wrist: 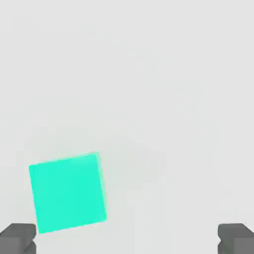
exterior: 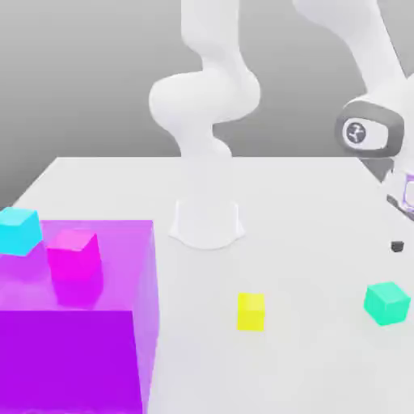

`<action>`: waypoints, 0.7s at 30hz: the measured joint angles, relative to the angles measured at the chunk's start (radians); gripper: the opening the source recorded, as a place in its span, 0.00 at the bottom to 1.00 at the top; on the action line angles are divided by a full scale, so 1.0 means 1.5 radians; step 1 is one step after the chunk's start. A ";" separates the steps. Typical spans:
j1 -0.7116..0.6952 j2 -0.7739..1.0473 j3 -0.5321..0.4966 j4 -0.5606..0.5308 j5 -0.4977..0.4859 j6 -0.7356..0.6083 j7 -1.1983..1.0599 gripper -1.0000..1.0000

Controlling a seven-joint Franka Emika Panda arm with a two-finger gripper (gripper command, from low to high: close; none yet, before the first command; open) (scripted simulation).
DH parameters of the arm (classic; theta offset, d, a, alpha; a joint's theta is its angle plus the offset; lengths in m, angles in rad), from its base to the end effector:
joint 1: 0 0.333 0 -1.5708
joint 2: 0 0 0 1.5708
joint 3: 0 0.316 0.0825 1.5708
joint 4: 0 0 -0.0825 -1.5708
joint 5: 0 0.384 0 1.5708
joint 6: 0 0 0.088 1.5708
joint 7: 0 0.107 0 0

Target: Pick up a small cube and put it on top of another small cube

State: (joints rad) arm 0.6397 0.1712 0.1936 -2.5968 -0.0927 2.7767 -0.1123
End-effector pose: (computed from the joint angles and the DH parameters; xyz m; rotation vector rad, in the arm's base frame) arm 0.2913 0.3315 0.1982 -2.7314 -1.5441 -0.0199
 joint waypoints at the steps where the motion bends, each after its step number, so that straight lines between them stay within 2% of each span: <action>1: 0.007 0.024 -0.007 0.002 -0.015 0.018 0.005 0.50; 4: 0.031 0.097 -0.036 0.014 -0.054 0.074 0.030 0.50; 5: 0.040 0.119 -0.047 0.018 -0.063 0.092 0.036 0.00; 12: 0.041 0.124 -0.049 0.019 -0.066 0.095 0.039 0.00; 17: 0.014 0.020 -0.009 -0.002 -0.010 0.012 -0.004 0.00; 21: -0.042 -0.073 -0.043 -0.059 0.033 -0.021 0.009 0.00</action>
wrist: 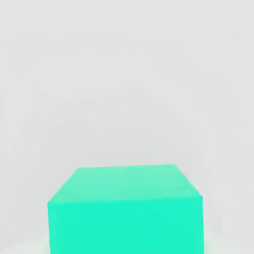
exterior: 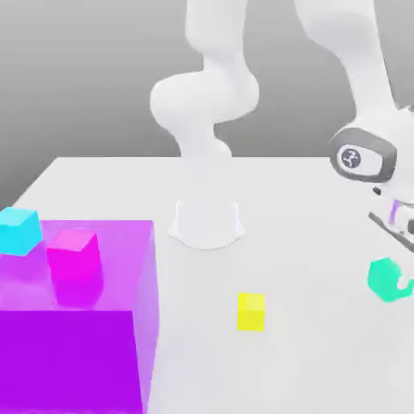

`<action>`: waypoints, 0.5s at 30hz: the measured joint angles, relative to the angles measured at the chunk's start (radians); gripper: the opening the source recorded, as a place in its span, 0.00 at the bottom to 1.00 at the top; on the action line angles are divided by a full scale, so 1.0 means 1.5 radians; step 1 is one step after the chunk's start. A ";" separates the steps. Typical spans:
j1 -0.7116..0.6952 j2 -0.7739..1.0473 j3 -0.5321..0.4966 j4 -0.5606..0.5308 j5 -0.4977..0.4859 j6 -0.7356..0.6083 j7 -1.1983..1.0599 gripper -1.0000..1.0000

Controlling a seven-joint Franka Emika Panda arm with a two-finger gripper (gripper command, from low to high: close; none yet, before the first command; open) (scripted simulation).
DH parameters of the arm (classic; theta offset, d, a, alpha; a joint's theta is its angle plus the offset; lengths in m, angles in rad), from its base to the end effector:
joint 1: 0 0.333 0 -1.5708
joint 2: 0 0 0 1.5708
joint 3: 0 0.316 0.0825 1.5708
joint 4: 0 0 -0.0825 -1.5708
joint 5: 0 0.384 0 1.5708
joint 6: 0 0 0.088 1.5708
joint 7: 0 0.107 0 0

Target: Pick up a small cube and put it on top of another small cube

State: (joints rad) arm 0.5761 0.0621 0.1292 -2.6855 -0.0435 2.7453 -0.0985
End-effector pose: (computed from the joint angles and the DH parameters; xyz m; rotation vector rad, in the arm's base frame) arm 0.3130 0.2699 0.2134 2.8581 1.2827 0.0017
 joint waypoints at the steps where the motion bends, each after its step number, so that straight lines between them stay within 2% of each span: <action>1: -0.016 -0.023 -0.009 -0.017 0.006 -0.005 0.010 0.00; 10: -0.172 -0.225 -0.093 -0.178 0.019 -0.045 0.137 0.00; 15: -0.195 -0.168 -0.107 -0.199 0.022 0.031 0.156 0.00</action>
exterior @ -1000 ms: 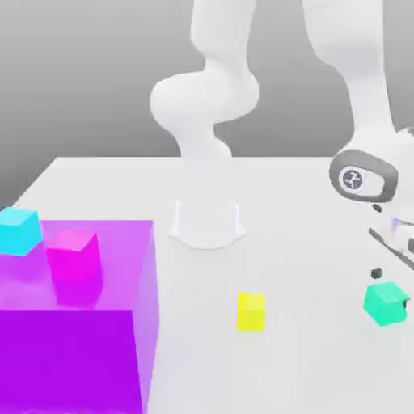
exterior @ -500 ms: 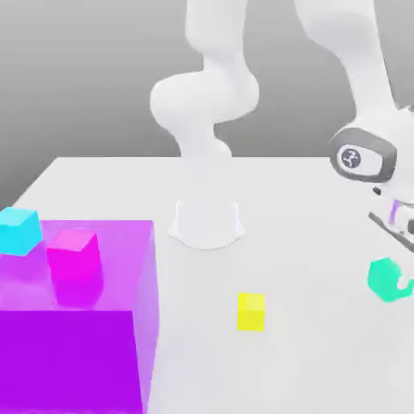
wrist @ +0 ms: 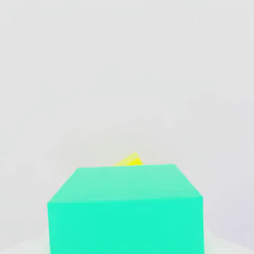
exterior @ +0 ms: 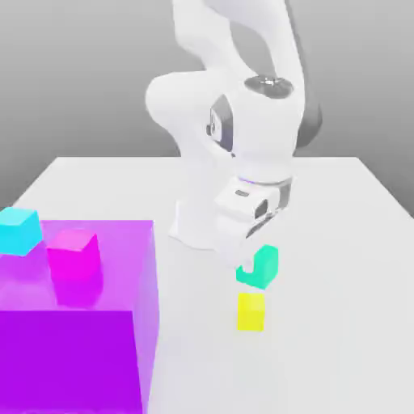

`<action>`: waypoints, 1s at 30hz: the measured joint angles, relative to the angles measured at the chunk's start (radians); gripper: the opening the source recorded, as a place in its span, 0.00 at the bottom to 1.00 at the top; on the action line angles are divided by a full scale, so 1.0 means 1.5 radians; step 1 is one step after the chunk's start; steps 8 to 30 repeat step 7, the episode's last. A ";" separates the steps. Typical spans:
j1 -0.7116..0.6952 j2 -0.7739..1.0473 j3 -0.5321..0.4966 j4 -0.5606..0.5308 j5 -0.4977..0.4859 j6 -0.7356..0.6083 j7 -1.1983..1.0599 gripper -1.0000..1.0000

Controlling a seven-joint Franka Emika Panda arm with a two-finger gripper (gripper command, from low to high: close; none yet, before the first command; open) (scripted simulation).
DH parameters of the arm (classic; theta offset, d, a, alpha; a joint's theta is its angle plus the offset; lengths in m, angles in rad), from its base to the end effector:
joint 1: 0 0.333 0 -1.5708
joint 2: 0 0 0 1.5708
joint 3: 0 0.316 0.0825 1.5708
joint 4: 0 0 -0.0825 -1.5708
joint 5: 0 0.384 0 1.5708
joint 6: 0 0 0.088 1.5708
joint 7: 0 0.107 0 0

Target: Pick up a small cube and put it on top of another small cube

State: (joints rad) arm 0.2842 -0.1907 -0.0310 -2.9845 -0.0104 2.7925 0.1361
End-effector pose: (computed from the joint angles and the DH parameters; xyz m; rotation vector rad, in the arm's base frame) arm 0.3069 0.0808 0.2189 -3.1332 -0.1999 0.0028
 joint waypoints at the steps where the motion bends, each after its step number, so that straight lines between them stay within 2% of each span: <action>1: 0.001 0.023 -0.001 0.001 0.002 0.022 -0.001 0.00; 4: 0.002 0.094 -0.002 0.003 0.005 0.091 -0.003 0.00; 5: 0.002 0.109 -0.003 0.004 0.006 0.106 -0.003 1.00; 30: 0.001 0.109 -0.003 0.004 0.006 0.106 -0.003 1.00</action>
